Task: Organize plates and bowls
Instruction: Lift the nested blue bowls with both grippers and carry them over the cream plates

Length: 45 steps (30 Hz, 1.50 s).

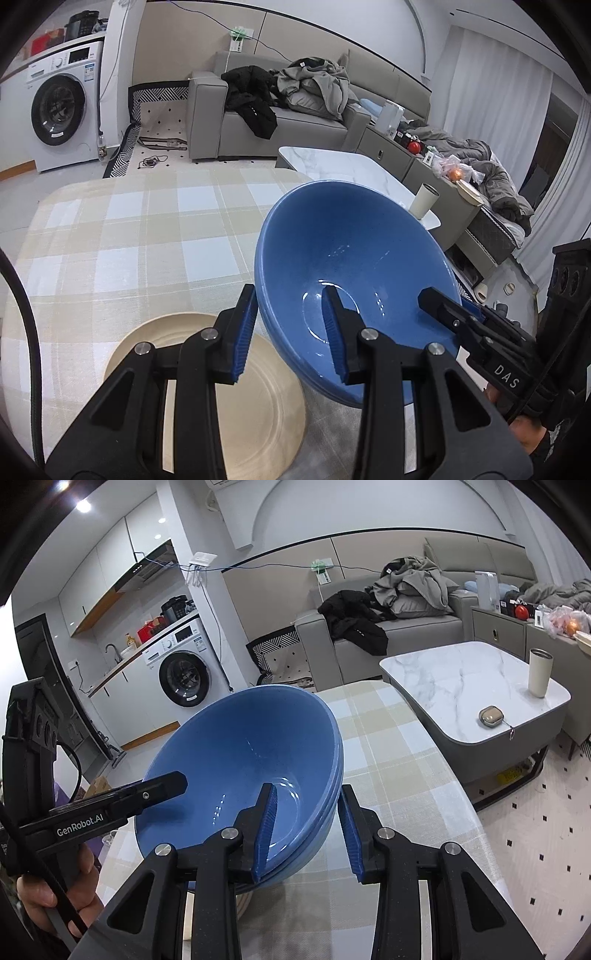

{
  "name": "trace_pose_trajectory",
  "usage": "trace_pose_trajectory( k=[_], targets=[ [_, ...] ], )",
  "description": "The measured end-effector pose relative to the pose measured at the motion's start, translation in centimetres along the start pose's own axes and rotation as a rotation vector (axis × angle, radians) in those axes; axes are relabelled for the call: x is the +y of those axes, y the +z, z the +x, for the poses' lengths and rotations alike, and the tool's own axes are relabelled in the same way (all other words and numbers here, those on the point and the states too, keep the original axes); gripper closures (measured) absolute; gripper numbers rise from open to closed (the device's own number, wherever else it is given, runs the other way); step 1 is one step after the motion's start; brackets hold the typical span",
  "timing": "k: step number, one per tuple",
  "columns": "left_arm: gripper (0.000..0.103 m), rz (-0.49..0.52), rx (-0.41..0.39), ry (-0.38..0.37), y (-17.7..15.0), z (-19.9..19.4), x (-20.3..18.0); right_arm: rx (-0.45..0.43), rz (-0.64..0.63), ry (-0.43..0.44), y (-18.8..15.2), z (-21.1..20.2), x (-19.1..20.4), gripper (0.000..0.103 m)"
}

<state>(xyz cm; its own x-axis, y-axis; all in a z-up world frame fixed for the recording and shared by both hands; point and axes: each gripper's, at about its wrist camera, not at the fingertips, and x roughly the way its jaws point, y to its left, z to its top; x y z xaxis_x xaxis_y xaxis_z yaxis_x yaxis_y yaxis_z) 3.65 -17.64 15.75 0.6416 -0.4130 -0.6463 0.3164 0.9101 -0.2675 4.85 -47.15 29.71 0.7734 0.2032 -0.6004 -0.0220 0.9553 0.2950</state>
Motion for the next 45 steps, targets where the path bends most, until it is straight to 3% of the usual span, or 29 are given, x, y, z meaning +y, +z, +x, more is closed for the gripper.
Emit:
trace_pose_trajectory(
  k=[13,28,45],
  targets=[
    [0.07,-0.049,-0.048,0.071,-3.2,-7.4,2.7,-0.007,-0.084,0.064,-1.2,-1.4,5.5,0.068],
    [0.07,-0.113,-0.056,0.161,-6.5,-11.3,8.4,0.05,-0.151,0.15,-3.2,0.9,10.8,0.068],
    [0.07,-0.162,-0.001,0.202,-8.1,-8.9,12.9,0.13,-0.174,0.176,-4.1,5.2,12.4,0.068]
  ],
)
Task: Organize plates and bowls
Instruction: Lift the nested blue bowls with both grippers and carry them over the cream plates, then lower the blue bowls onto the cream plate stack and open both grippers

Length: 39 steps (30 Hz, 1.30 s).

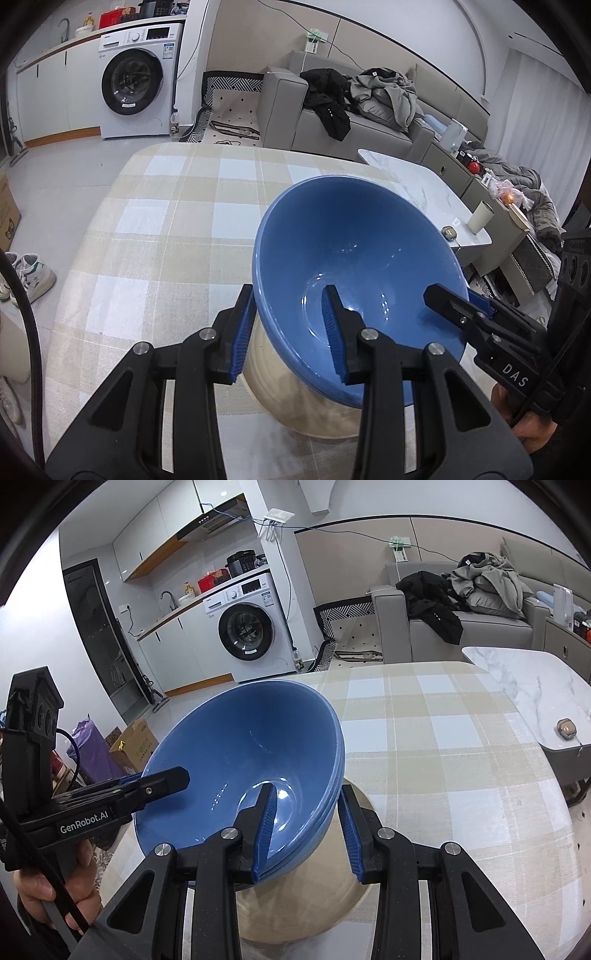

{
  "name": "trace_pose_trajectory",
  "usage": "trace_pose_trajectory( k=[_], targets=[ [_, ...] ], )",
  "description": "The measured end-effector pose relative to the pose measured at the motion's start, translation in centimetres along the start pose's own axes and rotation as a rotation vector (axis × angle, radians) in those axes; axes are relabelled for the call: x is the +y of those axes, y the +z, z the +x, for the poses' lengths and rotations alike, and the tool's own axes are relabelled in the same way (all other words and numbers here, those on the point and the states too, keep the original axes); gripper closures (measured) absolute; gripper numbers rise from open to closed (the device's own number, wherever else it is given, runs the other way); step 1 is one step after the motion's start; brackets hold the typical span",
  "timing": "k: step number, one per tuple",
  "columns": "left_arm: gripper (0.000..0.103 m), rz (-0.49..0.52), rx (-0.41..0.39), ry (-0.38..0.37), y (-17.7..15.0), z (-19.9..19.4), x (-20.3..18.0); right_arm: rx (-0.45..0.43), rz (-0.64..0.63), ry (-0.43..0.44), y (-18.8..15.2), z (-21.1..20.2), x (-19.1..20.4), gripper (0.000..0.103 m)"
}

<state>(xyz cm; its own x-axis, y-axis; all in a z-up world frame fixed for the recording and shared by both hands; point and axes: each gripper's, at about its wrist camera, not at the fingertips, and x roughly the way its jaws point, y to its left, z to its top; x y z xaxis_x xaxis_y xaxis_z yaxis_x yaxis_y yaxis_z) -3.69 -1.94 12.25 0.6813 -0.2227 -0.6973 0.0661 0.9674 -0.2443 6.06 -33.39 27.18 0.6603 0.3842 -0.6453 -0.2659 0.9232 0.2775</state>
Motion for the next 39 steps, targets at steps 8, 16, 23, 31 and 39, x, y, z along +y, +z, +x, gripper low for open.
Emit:
trace_pose_trajectory(
  k=[8,16,23,31,39],
  targets=[
    [0.07,-0.002,0.032,0.005,0.6,2.3,-0.2,0.026,0.011,-0.007,0.2,1.4,-0.7,0.068],
    [0.07,-0.012,0.061,0.005,1.0,4.2,0.5,0.049,0.017,-0.011,0.3,2.7,-1.3,0.068],
    [0.07,-0.007,0.063,0.004,1.3,4.9,0.7,0.054,0.03,-0.01,0.6,3.4,-1.9,0.068],
    [0.07,-0.014,0.066,-0.011,2.0,6.1,1.0,0.06,0.037,-0.007,0.6,3.7,-2.2,0.066],
    [0.067,0.02,0.068,0.003,2.2,6.8,0.6,0.049,0.018,-0.013,0.6,3.3,-2.1,0.065]
  ],
)
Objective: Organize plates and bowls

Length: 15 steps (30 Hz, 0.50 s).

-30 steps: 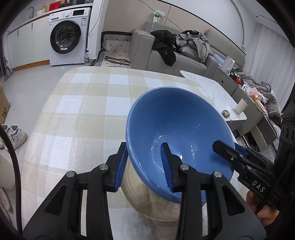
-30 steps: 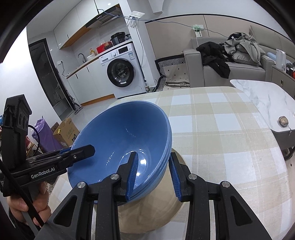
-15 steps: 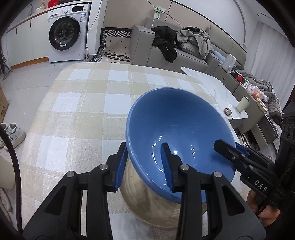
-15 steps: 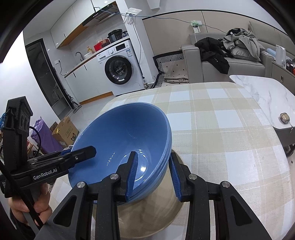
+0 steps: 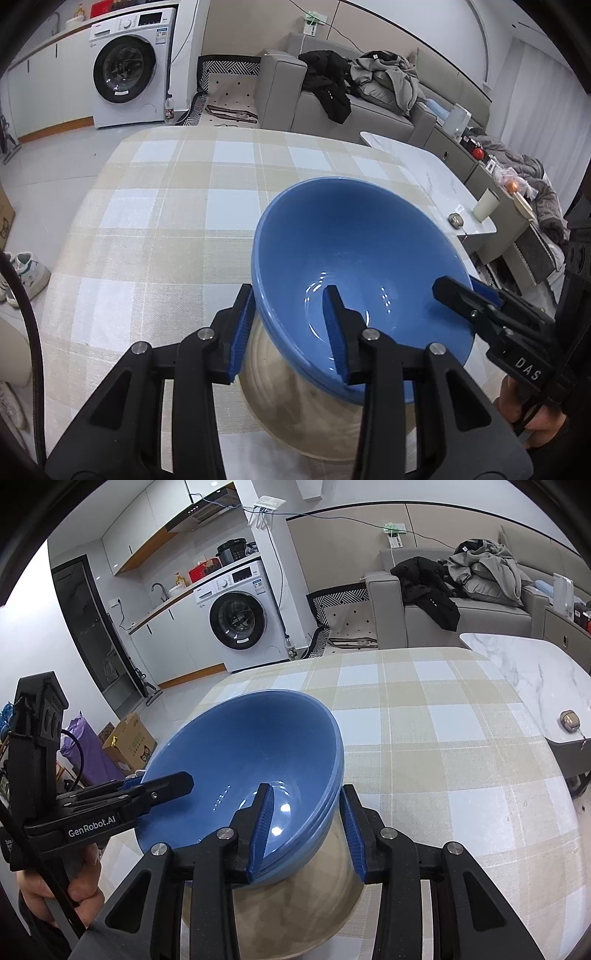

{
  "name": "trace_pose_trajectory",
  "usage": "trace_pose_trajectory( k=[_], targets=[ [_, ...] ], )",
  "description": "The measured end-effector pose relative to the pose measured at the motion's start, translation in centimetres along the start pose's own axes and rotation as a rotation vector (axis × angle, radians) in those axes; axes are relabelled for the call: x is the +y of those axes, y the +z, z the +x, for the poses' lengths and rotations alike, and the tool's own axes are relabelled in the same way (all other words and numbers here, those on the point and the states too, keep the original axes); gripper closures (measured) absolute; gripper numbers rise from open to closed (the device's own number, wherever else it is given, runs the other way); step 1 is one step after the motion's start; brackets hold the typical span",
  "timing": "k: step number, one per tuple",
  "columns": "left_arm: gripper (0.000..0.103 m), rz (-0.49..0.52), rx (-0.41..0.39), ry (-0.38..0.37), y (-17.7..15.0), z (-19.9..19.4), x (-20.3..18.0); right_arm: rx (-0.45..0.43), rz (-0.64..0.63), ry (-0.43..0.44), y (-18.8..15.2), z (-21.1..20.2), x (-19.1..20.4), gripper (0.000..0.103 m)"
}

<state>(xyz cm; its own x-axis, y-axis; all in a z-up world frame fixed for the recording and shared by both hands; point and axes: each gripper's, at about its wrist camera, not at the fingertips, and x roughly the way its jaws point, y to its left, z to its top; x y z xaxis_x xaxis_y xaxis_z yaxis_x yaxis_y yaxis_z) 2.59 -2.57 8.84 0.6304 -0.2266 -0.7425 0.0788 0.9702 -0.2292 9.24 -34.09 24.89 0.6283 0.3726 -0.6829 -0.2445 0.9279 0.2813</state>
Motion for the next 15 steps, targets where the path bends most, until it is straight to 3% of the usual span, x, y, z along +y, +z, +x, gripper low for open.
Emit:
trace_pose_trajectory(
  k=[2,8,10,13,15],
  targets=[
    [0.063,0.015,-0.008,0.003,0.0,0.0,-0.2,-0.002,0.001,0.005,0.0,-0.2,0.0,0.063],
    [0.035,0.042,-0.064,-0.014,-0.2,-1.6,-0.3,-0.022,-0.023,0.004,0.1,-1.0,0.0,0.043],
    [0.02,0.053,-0.092,-0.018,-0.2,-2.3,-0.3,-0.028,-0.024,0.027,0.1,-1.3,-0.2,0.027],
    [0.014,0.087,-0.128,-0.006,-0.7,-3.8,-0.1,-0.051,-0.057,0.045,0.1,-2.0,-0.1,0.012],
    [0.001,0.112,-0.157,0.001,-1.2,-4.8,0.0,-0.074,-0.093,0.041,-0.1,-2.6,0.2,0.004]
  ],
)
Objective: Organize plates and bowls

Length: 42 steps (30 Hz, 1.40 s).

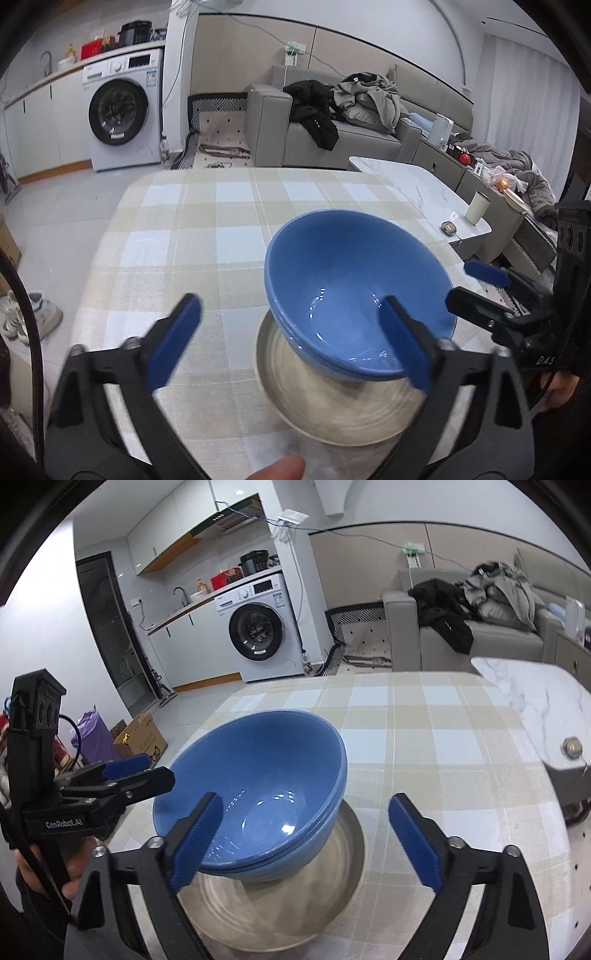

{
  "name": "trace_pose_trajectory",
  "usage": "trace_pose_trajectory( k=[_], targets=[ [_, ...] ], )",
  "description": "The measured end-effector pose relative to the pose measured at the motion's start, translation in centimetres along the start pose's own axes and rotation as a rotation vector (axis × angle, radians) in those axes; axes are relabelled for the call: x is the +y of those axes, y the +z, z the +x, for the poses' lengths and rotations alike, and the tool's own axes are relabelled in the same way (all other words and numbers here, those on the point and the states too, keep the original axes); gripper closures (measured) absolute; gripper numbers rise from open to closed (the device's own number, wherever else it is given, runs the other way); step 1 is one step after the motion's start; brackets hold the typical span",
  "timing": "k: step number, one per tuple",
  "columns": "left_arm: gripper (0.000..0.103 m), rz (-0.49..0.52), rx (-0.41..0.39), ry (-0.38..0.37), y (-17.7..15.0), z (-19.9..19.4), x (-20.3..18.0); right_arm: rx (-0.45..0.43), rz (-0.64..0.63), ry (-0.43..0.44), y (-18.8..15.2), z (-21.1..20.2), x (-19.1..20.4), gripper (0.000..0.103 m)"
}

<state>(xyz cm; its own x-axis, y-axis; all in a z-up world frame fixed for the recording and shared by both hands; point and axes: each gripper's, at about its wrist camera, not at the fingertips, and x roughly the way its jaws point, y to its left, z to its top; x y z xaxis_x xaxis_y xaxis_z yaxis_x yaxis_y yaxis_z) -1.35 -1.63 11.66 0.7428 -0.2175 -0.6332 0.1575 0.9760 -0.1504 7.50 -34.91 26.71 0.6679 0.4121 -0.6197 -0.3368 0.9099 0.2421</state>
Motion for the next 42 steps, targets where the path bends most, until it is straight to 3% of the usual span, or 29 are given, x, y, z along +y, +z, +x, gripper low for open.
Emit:
trace_pose_trajectory(
  k=[8,15,27,42],
  targets=[
    [0.001,0.038,-0.128,0.012,-2.4,-4.6,0.7,-0.118,-0.076,0.033,-1.2,-2.6,-0.1,0.001],
    [0.001,0.054,-0.179,0.018,-5.4,-6.9,1.7,-0.173,-0.098,0.058,-3.4,-3.9,-1.0,0.0],
    [0.001,0.049,-0.192,0.009,-10.2,-4.5,3.4,-0.222,-0.156,0.078,-7.1,-4.4,-1.4,0.0],
    [0.001,0.002,-0.247,0.004,-10.6,-3.1,4.9,-0.252,-0.175,0.091,-8.8,-4.6,-1.4,0.0]
  ],
)
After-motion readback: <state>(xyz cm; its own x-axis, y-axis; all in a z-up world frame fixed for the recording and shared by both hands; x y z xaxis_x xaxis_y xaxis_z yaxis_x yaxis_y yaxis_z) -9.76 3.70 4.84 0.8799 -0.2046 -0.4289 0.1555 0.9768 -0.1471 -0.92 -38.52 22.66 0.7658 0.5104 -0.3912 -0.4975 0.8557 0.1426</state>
